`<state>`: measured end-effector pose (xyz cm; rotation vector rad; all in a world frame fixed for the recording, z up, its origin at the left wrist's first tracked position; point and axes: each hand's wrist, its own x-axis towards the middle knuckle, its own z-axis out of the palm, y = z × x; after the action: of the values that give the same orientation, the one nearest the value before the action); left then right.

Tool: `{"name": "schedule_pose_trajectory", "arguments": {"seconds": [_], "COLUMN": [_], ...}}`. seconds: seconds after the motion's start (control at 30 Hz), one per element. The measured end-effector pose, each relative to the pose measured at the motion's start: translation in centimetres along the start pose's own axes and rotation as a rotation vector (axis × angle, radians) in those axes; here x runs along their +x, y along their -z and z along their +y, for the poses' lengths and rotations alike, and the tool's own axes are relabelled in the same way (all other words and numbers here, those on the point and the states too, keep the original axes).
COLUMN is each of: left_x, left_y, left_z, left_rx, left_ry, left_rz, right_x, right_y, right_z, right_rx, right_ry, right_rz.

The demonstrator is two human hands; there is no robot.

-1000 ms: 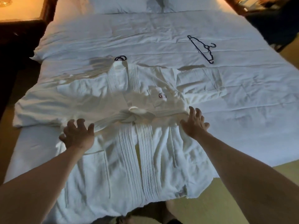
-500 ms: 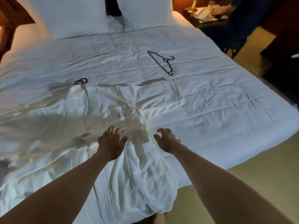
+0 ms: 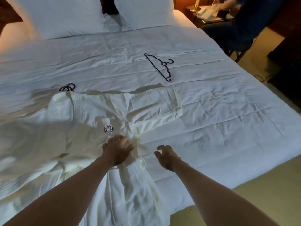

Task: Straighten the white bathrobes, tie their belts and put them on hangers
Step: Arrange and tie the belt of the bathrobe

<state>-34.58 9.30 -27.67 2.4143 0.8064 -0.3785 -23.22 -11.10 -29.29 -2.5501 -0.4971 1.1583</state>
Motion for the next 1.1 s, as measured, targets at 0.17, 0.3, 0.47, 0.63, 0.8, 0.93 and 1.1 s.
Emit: {"name": "schedule_pose_trajectory", "arguments": {"seconds": [0.17,0.3,0.47,0.63,0.8,0.93,1.1], "left_x": [6.4,9.3,13.2,22.3,30.7,36.4,41.6], "left_y": [-0.8,-0.2,-0.7,-2.1,-3.6,-3.5,-4.3], "left_z": [-0.6,1.3,3.7,5.9,8.6,10.5,13.5], "left_rx": [0.052,0.159,0.152,0.116,0.165,0.127,0.060], "left_ry": [-0.041,-0.025,-0.037,-0.044,-0.009,-0.035,-0.054], "left_rz": [0.033,-0.030,-0.024,0.071,0.124,0.164,0.231], "right_x": [3.6,6.3,10.5,18.7,28.1,33.9,37.0], "right_y": [2.1,5.3,9.9,15.1,18.3,19.0,17.3], "right_z": [-1.1,-1.5,-1.7,-0.3,0.1,1.6,5.3], "right_rx": [-0.028,-0.034,-0.065,-0.216,-0.252,-0.392,-0.367], "right_ry": [0.055,0.077,0.104,0.226,0.320,0.264,0.301], "right_rz": [0.045,0.108,0.116,0.138,0.227,0.217,0.213]}}
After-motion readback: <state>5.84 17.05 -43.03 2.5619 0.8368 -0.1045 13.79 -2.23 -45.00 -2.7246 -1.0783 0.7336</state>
